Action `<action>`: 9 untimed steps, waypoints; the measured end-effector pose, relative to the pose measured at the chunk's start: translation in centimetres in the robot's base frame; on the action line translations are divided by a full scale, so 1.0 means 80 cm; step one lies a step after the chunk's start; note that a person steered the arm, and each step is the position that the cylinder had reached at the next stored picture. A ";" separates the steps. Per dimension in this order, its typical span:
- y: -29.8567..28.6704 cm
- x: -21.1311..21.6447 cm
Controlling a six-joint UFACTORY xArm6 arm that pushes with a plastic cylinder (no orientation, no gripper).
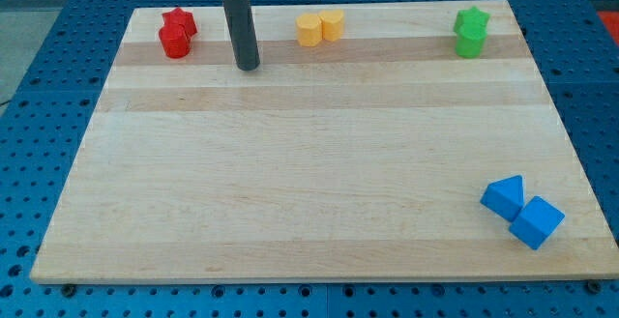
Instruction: Nudge red circle a bit right
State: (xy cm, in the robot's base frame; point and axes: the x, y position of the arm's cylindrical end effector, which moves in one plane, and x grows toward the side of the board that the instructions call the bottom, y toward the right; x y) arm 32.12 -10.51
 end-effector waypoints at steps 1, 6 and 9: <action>0.000 0.000; -0.219 0.103; -0.222 0.050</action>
State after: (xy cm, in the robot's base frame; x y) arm 36.14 -28.28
